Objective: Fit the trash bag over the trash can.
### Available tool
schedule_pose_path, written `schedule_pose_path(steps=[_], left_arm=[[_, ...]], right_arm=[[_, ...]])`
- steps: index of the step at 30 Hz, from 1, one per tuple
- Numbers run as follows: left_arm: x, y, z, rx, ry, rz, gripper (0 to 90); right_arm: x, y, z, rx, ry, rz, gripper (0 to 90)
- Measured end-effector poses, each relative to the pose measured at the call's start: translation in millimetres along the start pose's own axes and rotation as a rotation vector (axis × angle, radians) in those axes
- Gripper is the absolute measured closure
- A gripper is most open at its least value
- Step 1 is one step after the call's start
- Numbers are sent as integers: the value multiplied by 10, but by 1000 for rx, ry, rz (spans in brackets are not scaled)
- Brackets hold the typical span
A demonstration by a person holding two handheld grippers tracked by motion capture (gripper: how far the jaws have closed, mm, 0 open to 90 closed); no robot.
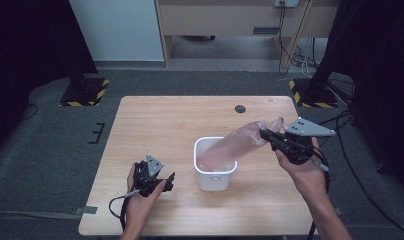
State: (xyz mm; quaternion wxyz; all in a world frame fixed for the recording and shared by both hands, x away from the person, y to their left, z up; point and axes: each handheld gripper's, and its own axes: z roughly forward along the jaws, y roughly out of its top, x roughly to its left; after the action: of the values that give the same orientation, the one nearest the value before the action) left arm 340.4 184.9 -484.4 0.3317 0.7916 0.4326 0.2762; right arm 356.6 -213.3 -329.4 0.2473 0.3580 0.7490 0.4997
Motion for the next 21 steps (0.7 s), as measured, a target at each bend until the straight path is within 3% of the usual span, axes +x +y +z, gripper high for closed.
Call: schedule_pose_path(steps=[6, 10, 13, 21], left_arm=[[-47, 48, -46, -31, 1, 12, 131], [-67, 117, -108, -84, -40, -4, 154], [-85, 132, -127, -84, -33, 14, 159], [-107, 176, -171, -112, -50, 18, 162]], right_arm=[[139, -15, 200, 35, 38, -28, 888], [216, -22, 344, 50, 64, -34, 887], [241, -23, 384, 55, 70, -36, 887], [311, -39, 522, 70, 100, -30, 887]])
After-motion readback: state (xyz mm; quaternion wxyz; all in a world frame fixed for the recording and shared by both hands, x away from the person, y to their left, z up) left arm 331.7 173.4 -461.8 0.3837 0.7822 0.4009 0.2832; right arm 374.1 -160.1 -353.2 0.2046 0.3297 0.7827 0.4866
